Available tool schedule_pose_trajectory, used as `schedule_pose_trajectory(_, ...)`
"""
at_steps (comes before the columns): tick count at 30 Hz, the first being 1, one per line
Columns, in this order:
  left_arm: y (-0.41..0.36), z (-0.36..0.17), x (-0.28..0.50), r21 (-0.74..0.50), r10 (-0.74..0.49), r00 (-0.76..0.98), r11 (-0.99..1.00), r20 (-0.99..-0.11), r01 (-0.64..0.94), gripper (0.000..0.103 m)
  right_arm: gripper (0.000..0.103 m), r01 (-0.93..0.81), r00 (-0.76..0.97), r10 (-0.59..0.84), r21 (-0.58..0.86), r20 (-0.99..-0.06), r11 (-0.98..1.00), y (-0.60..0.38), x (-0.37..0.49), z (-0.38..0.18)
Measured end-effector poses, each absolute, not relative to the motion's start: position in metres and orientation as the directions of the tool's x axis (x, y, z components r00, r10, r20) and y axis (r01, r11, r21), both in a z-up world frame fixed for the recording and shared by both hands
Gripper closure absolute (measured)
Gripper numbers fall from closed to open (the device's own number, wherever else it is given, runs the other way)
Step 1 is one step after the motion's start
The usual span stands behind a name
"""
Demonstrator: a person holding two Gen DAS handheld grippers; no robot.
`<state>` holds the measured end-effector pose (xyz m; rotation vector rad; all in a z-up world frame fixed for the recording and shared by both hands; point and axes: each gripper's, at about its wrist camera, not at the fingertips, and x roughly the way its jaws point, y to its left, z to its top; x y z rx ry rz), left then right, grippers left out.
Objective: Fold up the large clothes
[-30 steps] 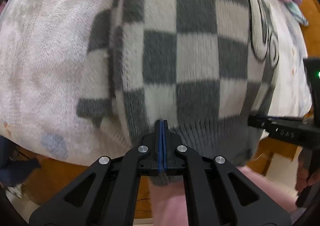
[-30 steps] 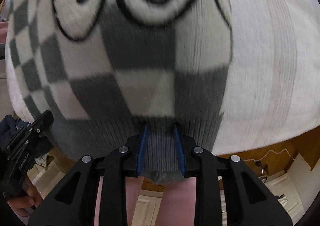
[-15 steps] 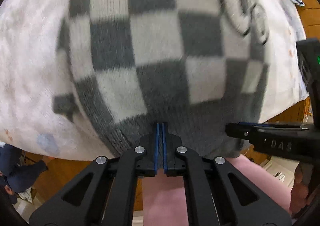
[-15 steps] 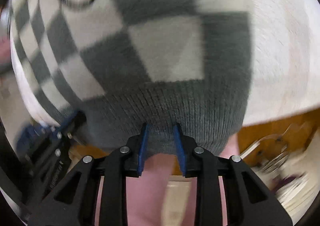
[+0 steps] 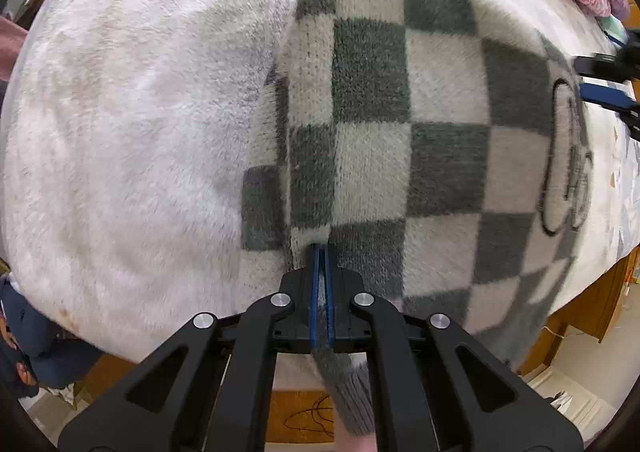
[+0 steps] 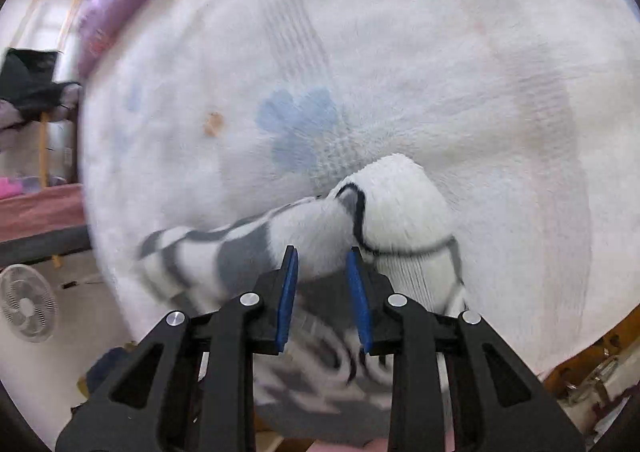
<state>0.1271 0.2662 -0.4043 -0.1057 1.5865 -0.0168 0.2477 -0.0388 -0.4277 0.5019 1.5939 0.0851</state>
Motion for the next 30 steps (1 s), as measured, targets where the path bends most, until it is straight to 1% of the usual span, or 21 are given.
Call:
schedule_pose_trajectory(2,0.27,-0.412,0.13,-0.087,-0.088,-0.012,0.994,-0.996,-0.072,0.099,0.082,0.265,0.013,0.373,0.363,-0.928,0.893,-0.042,0.25,-0.448)
schedule_pose_trajectory(4,0.276,-0.412,0.139,-0.117,-0.122,-0.036,0.987,-0.992,-0.112,0.098,0.085,0.362,0.032,0.425,0.407,-0.905,0.839,-0.052,0.256,-0.461)
schedule_pose_trajectory(5,0.278,-0.406,0.141,-0.124,-0.13,-0.043,0.984,-0.991,-0.128,0.098,0.085,0.386,0.026,0.426,0.402,-0.904,0.83,-0.052,0.258,-0.461)
schedule_pose_trajectory(7,0.282,-0.39,0.147,-0.127,-0.131,-0.02,0.983,-0.991,-0.134,0.098,0.085,0.376,-0.024,0.373,0.337,-0.928,0.863,-0.049,0.26,-0.447)
schedule_pose_trajectory(8,0.283,-0.382,0.153,-0.124,-0.125,-0.004,0.984,-0.992,-0.127,0.098,0.08,0.373,-0.038,0.359,0.32,-0.933,0.871,-0.043,0.255,-0.439)
schedule_pose_trajectory(9,0.282,-0.37,0.159,-0.126,-0.123,0.027,0.985,-0.992,-0.116,0.098,0.08,0.351,-0.051,0.349,0.31,-0.936,0.883,-0.036,0.258,-0.431)
schedule_pose_trajectory(12,0.273,-0.351,0.182,-0.148,-0.139,0.093,0.985,-0.986,-0.093,0.098,0.08,0.179,-0.076,0.372,0.354,-0.925,0.918,-0.005,0.26,-0.42)
schedule_pose_trajectory(13,0.271,-0.35,0.193,-0.149,-0.14,0.106,0.986,-0.984,-0.082,0.098,0.08,0.129,-0.051,0.333,0.325,-0.941,0.937,0.005,0.259,-0.422)
schedule_pose_trajectory(14,0.268,-0.352,0.203,-0.151,-0.143,0.11,0.986,-0.984,-0.073,0.098,0.084,0.115,-0.028,0.305,0.3,-0.952,0.947,0.009,0.259,-0.433)
schedule_pose_trajectory(15,0.261,-0.358,0.219,-0.145,-0.137,0.104,0.987,-0.985,-0.067,0.098,0.085,0.126,-0.026,0.305,0.3,-0.952,0.946,0.008,0.258,-0.444)
schedule_pose_trajectory(17,0.254,-0.367,0.24,-0.152,-0.145,0.092,0.986,-0.985,-0.07,0.098,0.088,0.213,-0.02,0.358,0.345,-0.934,0.914,-0.005,0.257,-0.461)
schedule_pose_trajectory(19,0.248,-0.386,0.26,-0.171,-0.166,0.074,0.983,-0.983,-0.065,0.098,0.088,0.222,-0.033,0.345,0.329,-0.938,0.918,-0.004,0.258,-0.461)
schedule_pose_trajectory(21,0.254,-0.41,0.262,-0.188,-0.186,0.036,0.98,-0.982,-0.062,0.099,0.088,0.172,-0.043,0.327,0.315,-0.944,0.933,0.002,0.258,-0.454)
schedule_pose_trajectory(23,0.252,-0.406,0.261,-0.193,-0.193,0.014,0.979,-0.981,-0.059,0.1,0.084,0.184,-0.041,0.367,0.354,-0.929,0.917,-0.001,0.259,-0.444)
schedule_pose_trajectory(24,0.252,-0.398,0.256,-0.195,-0.194,0.017,0.98,-0.981,-0.045,0.1,0.081,0.208,-0.035,0.397,0.382,-0.917,0.9,-0.008,0.258,-0.439)
schedule_pose_trajectory(25,0.253,-0.389,0.25,-0.2,-0.199,0.031,0.979,-0.979,-0.027,0.099,0.064,0.233,-0.025,0.424,0.407,-0.905,0.883,-0.016,0.254,-0.431)
schedule_pose_trajectory(26,0.251,-0.385,0.249,-0.205,-0.204,0.046,0.979,-0.978,-0.019,0.096,0.03,0.256,-0.008,0.435,0.419,-0.9,0.871,-0.025,0.248,-0.421)
schedule_pose_trajectory(27,0.251,-0.378,0.242,-0.205,-0.204,0.062,0.979,-0.977,-0.012,0.079,0.017,0.265,0.009,0.423,0.41,-0.906,0.873,-0.033,0.243,-0.413)
schedule_pose_trajectory(28,0.253,-0.37,0.233,-0.191,-0.19,0.079,0.982,-0.979,-0.006,0.051,0.012,0.262,0.048,0.396,0.394,-0.917,0.881,-0.043,0.236,-0.401)
schedule_pose_trajectory(29,0.255,-0.365,0.226,-0.183,-0.182,0.09,0.983,-0.979,-0.003,0.042,0.011,0.244,0.085,0.378,0.387,-0.922,0.889,-0.051,0.228,-0.39)
schedule_pose_trajectory(30,0.258,-0.359,0.217,-0.173,-0.173,0.109,0.985,-0.979,0.004,0.037,0.011,0.226,0.089,0.363,0.374,-0.927,0.899,-0.057,0.223,-0.385)
